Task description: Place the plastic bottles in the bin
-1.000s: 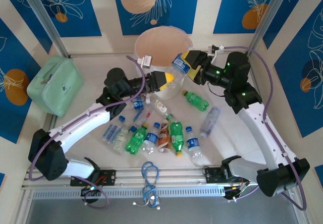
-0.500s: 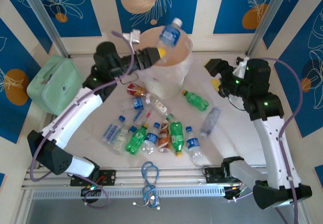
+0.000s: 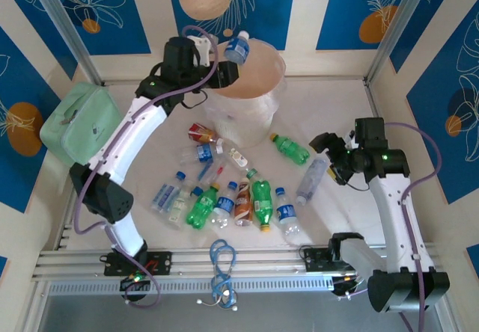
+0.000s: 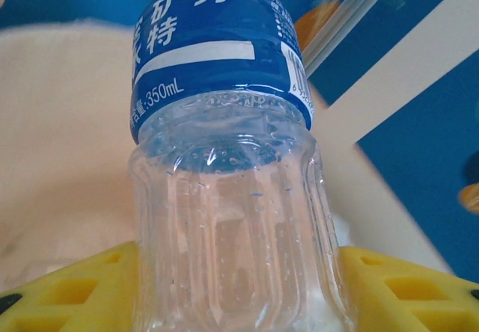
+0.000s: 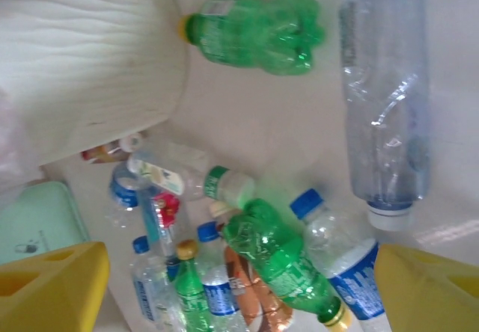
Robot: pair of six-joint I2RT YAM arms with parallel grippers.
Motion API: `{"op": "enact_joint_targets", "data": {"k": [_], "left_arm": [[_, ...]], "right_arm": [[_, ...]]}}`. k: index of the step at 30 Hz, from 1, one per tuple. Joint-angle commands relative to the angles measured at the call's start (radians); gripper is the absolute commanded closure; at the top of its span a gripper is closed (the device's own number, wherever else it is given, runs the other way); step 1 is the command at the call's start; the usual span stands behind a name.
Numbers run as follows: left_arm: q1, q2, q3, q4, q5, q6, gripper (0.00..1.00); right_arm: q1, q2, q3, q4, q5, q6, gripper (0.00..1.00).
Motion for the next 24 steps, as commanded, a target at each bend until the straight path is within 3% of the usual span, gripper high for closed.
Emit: {"op": "enact_joint_targets", "data": {"k": [1, 11, 24], "left_arm": [[0.003, 0.005, 0.044, -0.049, -0.052, 0.063, 0.44], [0.002, 0.057, 0.077, -0.089, -0.096, 0.075, 0.43], [0.000, 0.027, 0.081, -0.059, -0.102, 0.046, 0.17]], "right_arm": [[-0.004, 0.034, -0.001, -0.081, 0.043, -0.042, 0.09], [-0.003, 0.071, -0.027, -0.088, 0.044, -0.053, 0.11], [0.068, 0.152, -0.029, -0.116, 0.113, -0.074, 0.11]]}}
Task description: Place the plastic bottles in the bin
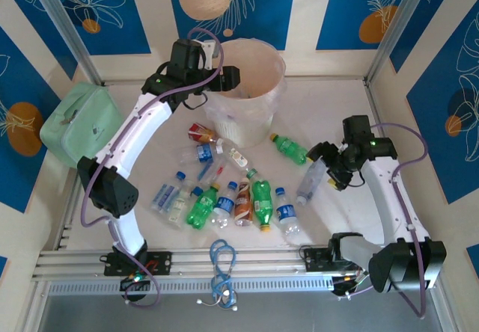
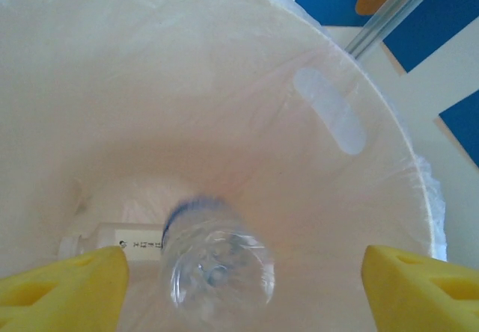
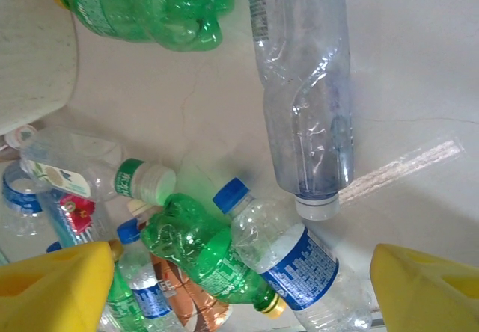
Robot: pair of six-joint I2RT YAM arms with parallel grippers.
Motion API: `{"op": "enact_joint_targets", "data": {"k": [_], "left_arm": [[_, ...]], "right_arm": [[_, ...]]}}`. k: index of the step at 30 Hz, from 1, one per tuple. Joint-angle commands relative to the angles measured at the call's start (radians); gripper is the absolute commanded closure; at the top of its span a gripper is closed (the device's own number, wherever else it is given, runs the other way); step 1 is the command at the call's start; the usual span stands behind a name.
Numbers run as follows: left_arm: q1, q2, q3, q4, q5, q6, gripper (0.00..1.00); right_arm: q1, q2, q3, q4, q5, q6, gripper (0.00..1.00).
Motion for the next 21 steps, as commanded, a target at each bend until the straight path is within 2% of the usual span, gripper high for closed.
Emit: {"op": "enact_joint_targets", "data": {"k": [1, 9, 15, 21], "left_arm": [[0.000, -0.032, 0.033, 0.025, -0.014, -0.008, 0.15], [0.000, -0.168, -0.007, 0.051, -0.033, -0.048, 0.14], [0.000, -0.354, -0.208, 0.091, -0.001, -0.098, 0.14], [0.000, -0.532, -0.443, 0.116, 0.080, -0.147, 0.14]], "right_arm": [[0.039, 0.025, -0.018, -0.037, 0.040, -0.017, 0.12], [0.115, 0.111, -0.075, 0.025, 0.080, -0.035, 0.18], [0.154, 0.227, -0.107, 0.071, 0.139, -0.052, 0.19], [0.158, 0.300, -0.144, 0.161, 0.124, -0.075, 0.15]]}}
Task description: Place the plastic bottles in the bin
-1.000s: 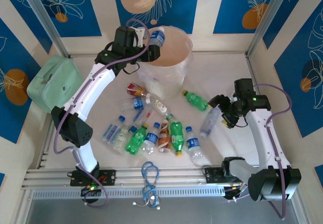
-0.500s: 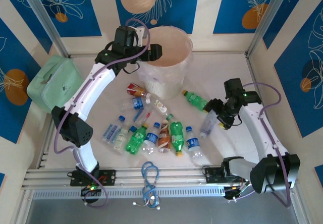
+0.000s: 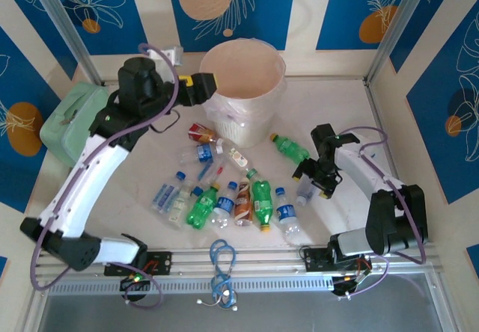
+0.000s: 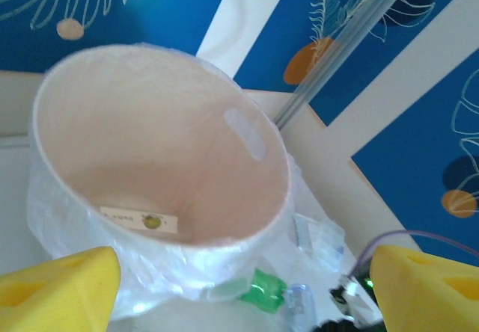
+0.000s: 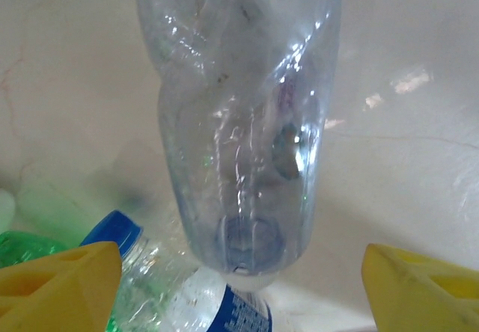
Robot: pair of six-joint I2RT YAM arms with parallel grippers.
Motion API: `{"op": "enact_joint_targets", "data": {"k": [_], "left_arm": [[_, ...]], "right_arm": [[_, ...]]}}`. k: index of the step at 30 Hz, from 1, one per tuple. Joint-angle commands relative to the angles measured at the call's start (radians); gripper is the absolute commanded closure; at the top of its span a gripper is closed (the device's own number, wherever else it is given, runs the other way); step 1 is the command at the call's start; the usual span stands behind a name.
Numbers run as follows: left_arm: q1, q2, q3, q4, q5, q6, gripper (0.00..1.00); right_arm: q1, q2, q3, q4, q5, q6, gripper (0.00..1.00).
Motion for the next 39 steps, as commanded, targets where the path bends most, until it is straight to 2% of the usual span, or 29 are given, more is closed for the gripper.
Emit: {"op": "enact_joint_targets", "data": {"k": [1, 8, 15, 24, 32, 39], "left_arm": [[0.000, -0.049, -0.109, 0.026, 0.075, -0.057, 0.14], [0.000, -0.138, -0.316, 0.132, 0.168, -0.173, 0.15], [-0.001, -0.136, -0.352, 0.153, 0.176, -0.199, 0.16], [-0.001, -0.133, -0.394, 0.184, 0.187, -0.231, 0.17], [-0.001, -0.131, -0.393, 0.178, 0.188, -0.228, 0.17], [-0.001, -0.119, -0.352, 0.165, 0.193, -0.203, 0.14]], "right_arm": [[0.005, 0.041, -0.019, 0.059, -0.006, -0.027, 0.15], [0.001, 0.120, -0.011, 0.111, -0.012, -0.023, 0.16], [-0.002, 0.178, -0.011, 0.131, -0.013, -0.014, 0.21], [-0.005, 0.181, -0.014, 0.130, -0.007, -0.008, 0.34], [0.021, 0.091, -0.017, 0.105, 0.025, 0.001, 0.40], [0.122, -0.150, 0.030, 0.083, 0.073, -0.033, 0.41]]}}
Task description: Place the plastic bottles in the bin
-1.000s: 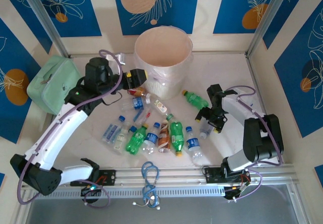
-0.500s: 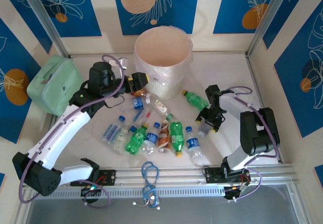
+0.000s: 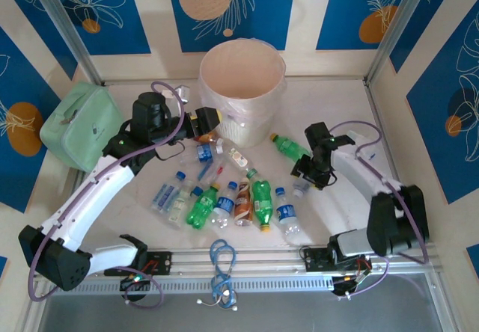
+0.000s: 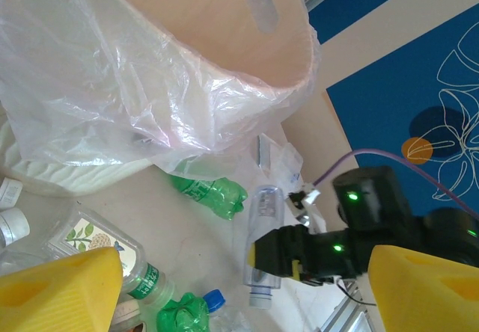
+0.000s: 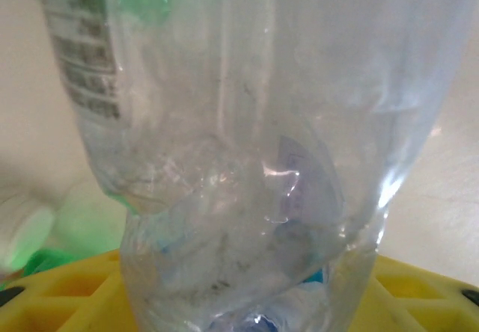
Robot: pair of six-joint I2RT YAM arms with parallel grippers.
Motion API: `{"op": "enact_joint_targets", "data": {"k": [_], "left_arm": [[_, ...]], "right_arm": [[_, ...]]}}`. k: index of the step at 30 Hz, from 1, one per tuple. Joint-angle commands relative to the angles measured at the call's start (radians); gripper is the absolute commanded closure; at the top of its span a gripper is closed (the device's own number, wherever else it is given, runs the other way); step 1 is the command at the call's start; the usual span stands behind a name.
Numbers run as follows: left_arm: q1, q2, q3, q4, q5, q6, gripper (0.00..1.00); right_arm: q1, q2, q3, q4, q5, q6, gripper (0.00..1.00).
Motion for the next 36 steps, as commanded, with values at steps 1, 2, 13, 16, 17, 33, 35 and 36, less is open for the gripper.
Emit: {"op": "enact_joint_targets", "data": {"k": [1, 2, 13, 16, 17, 33, 35, 36], "left_arm": [[-0.001, -0.001, 0.044, 0.013, 0.028, 0.024, 0.14], [-0.001, 0.002, 0.050, 0.015, 0.030, 0.025, 0.14], [-0.012, 0.056, 0.075, 0.169, 0.222, -0.066, 0.03], [-0.018, 0.074, 0.079, 0.203, 0.262, -0.085, 0.00], [-0.018, 0.076, 0.078, 0.210, 0.269, -0.090, 0.00], [-0.023, 0.105, 0.017, 0.591, 0.481, -0.296, 0.00], [-0.024, 0.110, 0.014, 0.588, 0.484, -0.295, 0.00], [-0.024, 0.112, 0.014, 0.586, 0.484, -0.295, 0.00]], "right_arm": [[0.061, -0.123, 0.051, -0.027, 0.032, -0.026, 0.41], [0.075, -0.146, 0.069, -0.026, 0.032, -0.036, 0.41], [0.299, -0.206, 0.353, 0.077, -0.136, -0.170, 0.42], [0.358, -0.183, 0.427, 0.107, -0.171, -0.199, 0.42], [0.374, -0.176, 0.445, 0.112, -0.182, -0.207, 0.42], [0.472, -0.053, 0.654, 0.095, -0.351, -0.256, 0.42], [0.478, -0.047, 0.665, 0.097, -0.361, -0.257, 0.42], [0.482, -0.042, 0.670, 0.099, -0.364, -0.257, 0.42]]}}
